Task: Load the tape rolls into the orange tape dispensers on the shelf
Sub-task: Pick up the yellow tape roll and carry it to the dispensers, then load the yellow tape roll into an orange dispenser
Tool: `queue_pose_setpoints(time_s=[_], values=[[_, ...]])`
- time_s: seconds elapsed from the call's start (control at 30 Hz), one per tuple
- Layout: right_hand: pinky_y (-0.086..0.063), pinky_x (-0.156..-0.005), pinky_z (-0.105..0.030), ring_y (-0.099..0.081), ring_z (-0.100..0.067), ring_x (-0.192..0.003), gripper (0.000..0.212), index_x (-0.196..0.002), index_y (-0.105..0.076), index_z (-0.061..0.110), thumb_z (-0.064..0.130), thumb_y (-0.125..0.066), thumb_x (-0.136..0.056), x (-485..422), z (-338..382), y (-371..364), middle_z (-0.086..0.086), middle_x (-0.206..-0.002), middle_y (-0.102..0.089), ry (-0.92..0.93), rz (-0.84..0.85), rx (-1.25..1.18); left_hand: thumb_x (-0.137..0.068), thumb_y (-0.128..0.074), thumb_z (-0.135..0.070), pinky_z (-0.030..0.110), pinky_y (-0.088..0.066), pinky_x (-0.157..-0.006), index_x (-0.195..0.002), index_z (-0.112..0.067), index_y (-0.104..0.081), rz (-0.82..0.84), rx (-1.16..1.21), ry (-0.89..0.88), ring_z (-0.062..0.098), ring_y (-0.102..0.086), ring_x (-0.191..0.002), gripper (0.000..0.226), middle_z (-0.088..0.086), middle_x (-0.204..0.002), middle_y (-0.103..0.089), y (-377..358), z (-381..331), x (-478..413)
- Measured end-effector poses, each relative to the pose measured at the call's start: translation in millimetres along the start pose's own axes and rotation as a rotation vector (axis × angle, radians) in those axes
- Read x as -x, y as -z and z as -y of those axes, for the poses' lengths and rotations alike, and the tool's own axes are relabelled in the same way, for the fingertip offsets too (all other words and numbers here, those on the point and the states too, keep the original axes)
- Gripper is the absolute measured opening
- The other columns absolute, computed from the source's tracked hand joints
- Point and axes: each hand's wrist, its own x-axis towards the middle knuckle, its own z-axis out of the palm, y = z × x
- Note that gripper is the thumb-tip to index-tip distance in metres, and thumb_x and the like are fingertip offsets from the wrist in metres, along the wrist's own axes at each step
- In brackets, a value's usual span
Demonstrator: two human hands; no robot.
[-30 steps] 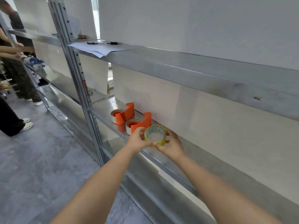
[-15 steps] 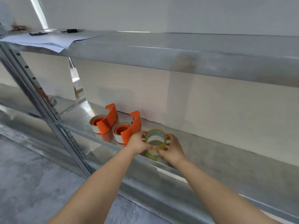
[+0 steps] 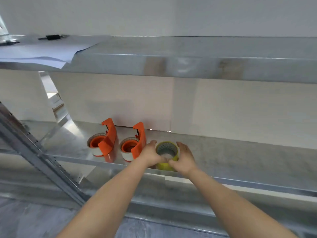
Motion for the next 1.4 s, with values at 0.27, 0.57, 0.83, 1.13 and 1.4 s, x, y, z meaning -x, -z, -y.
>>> queue_pose_setpoints(time_s=[0.27,0.57,0.83,1.13,1.4], values=[[-0.038,-0.106,-0.032,-0.044,-0.023,-0.127,0.067,-0.135,-0.039,0.013,0.022,-0.065,-0.074,1.2,79.0,-14.8,-0.008,-0.141,-0.044,0.1,-0.069,-0.068,-0.073,-0.076,-0.023,0.024,-0.034,-0.104,-0.142,-0.012,-0.037,-0.131,0.119,-0.126,0.019,-0.041,-0.135,0.079,0.005,-0.148,-0.041,78.3,17.6,-1.1],[-0.043,-0.104,-0.032,-0.054,-0.022,-0.118,0.072,-0.124,-0.053,0.02,0.042,-0.071,-0.057,2.5,101.3,-92.5,-0.009,-0.128,-0.057,0.145,0.066,-0.078,-0.057,-0.082,-0.03,0.028,-0.04,-0.103,-0.137,-0.009,-0.037,-0.026,0.034,-0.048,0.023,-0.049,-0.126,0.094,0.008,-0.142,-0.047,100.5,92.9,11.7],[-0.035,-0.098,-0.023,-0.05,-0.027,-0.12,0.051,-0.126,-0.048,0.01,0.006,-0.06,-0.076,-1.0,98.3,-107.0,-0.015,-0.132,-0.05,0.064,-0.037,-0.065,-0.041,-0.087,-0.038,0.034,-0.049,-0.097,-0.117,-0.016,-0.051,-0.028,0.203,-0.022,0.019,-0.061,-0.109,0.087,-0.001,-0.115,-0.063,75.6,117.7,-0.2],[-0.05,-0.088,-0.032,-0.059,-0.031,-0.105,0.036,-0.117,-0.055,0.009,0.005,-0.056,-0.081,-1.1,94.7,-109.3,-0.014,-0.118,-0.061,0.082,-0.132,-0.114,-0.074,-0.074,-0.033,0.028,-0.047,-0.087,-0.133,-0.014,-0.047,-0.01,0.427,0.097,0.023,-0.057,-0.117,0.068,0.004,-0.128,-0.059,79.3,115.1,-7.5],[-0.042,-0.071,-0.026,-0.06,-0.025,-0.085,0.021,-0.097,-0.056,0.013,0.007,-0.059,-0.077,3.5,87.2,-96.2,-0.009,-0.093,-0.065,0.127,-0.187,-0.163,-0.085,-0.059,-0.011,0.041,-0.053,-0.094,-0.124,-0.013,-0.053,-0.022,0.82,0.261,0.027,-0.06,-0.108,0.04,0.011,-0.119,-0.063,87.4,104.0,-7.8]])
